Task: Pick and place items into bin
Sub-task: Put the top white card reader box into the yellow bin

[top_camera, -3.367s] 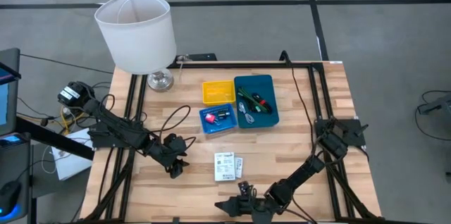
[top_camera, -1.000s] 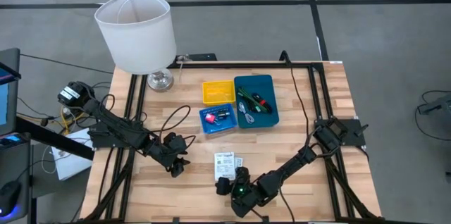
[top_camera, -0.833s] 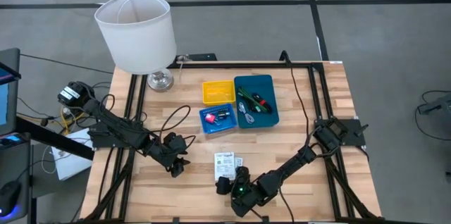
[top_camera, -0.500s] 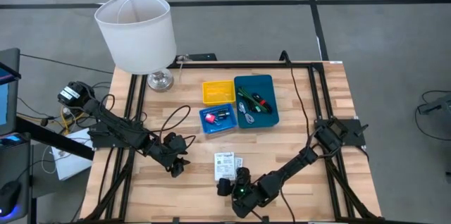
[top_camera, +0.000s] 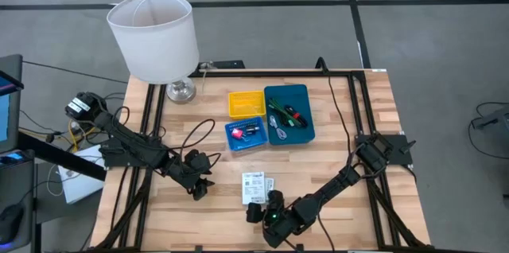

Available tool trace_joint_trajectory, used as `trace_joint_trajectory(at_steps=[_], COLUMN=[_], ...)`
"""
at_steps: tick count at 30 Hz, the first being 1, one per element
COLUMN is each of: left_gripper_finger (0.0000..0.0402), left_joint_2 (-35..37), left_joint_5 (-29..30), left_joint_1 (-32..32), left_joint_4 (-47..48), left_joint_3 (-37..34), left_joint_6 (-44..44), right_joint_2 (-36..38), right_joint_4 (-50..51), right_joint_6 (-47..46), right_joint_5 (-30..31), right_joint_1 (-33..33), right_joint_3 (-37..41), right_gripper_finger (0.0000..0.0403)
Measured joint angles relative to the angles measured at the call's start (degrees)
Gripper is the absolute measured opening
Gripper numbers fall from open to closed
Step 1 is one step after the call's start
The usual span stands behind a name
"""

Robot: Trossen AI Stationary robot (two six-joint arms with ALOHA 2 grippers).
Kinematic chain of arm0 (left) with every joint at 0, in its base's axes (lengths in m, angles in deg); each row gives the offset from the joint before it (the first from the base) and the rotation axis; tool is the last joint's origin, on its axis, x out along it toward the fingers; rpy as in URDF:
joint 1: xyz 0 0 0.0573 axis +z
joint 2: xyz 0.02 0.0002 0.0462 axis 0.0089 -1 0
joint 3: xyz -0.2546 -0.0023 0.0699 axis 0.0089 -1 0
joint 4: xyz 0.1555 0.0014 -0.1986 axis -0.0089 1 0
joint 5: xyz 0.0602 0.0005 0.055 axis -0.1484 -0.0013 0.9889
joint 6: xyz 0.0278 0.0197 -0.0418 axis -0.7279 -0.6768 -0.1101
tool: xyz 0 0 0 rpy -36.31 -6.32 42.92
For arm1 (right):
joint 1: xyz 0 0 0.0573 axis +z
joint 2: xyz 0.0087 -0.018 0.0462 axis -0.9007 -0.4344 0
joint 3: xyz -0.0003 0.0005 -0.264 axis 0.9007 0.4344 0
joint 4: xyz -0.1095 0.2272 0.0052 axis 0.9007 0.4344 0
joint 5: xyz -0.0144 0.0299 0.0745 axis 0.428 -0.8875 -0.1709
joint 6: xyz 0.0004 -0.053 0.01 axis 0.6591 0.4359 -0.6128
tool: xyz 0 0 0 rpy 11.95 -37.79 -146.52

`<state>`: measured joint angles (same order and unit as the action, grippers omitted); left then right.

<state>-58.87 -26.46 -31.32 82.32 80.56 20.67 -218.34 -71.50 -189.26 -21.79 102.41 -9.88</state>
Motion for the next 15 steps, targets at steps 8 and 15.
trace_joint_trajectory(at_steps=[8, 15], left_gripper_finger=[0.0205, 0.0205], left_joint_2=[0.0, 0.0], left_joint_5=[-0.35, -0.35], left_joint_1=[-0.04, -0.04], left_joint_4=[-0.02, -0.02], left_joint_3=[0.0, 0.0], left_joint_6=[0.09, 0.15], right_joint_2=[0.0, -0.02], right_joint_4=[0.96, 0.94], right_joint_6=[0.07, 0.49], right_joint_5=[-0.27, -0.32], right_joint_1=[0.0, 0.0], right_joint_3=[0.02, 0.07], right_gripper_finger=[0.0249, 0.0249])
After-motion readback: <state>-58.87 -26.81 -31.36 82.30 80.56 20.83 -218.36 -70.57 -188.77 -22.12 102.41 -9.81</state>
